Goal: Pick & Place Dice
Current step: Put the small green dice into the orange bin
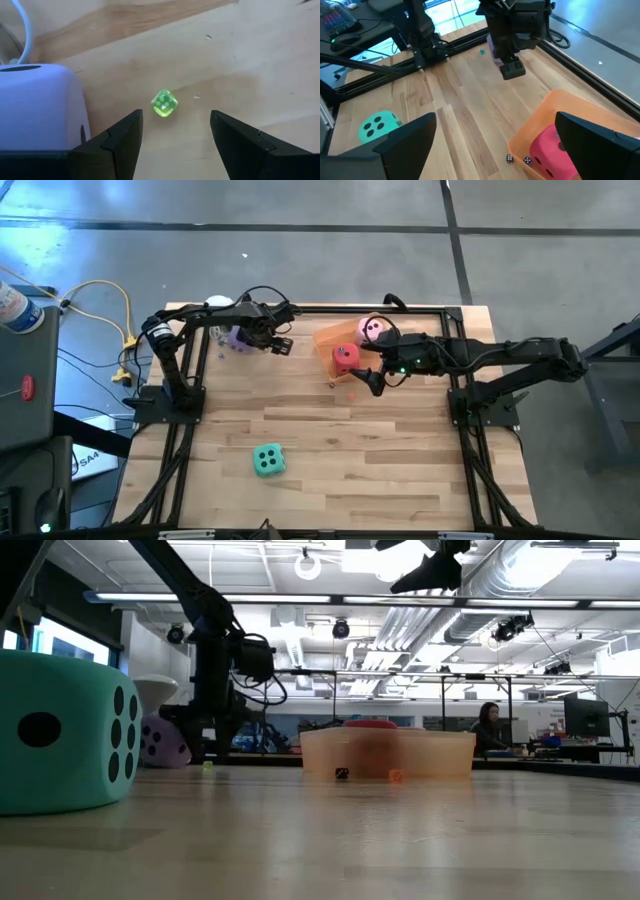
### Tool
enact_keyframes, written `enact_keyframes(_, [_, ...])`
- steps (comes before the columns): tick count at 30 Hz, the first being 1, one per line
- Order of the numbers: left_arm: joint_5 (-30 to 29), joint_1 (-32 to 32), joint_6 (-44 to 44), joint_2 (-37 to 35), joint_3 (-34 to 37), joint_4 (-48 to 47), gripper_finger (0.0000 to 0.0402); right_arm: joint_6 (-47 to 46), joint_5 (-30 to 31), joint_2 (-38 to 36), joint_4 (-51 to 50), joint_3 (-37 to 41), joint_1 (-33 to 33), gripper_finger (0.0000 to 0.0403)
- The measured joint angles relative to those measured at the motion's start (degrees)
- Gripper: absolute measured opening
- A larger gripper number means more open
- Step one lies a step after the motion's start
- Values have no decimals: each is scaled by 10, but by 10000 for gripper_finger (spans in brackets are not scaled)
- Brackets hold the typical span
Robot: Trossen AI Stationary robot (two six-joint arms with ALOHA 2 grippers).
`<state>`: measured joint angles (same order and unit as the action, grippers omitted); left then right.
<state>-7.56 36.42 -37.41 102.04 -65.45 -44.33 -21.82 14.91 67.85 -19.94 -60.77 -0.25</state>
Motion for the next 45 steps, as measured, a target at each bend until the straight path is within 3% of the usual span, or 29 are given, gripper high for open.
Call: enact_keyframes(45, [11, -2, 7, 44, 0, 18, 210, -17, -1, 20, 4, -1, 0, 400])
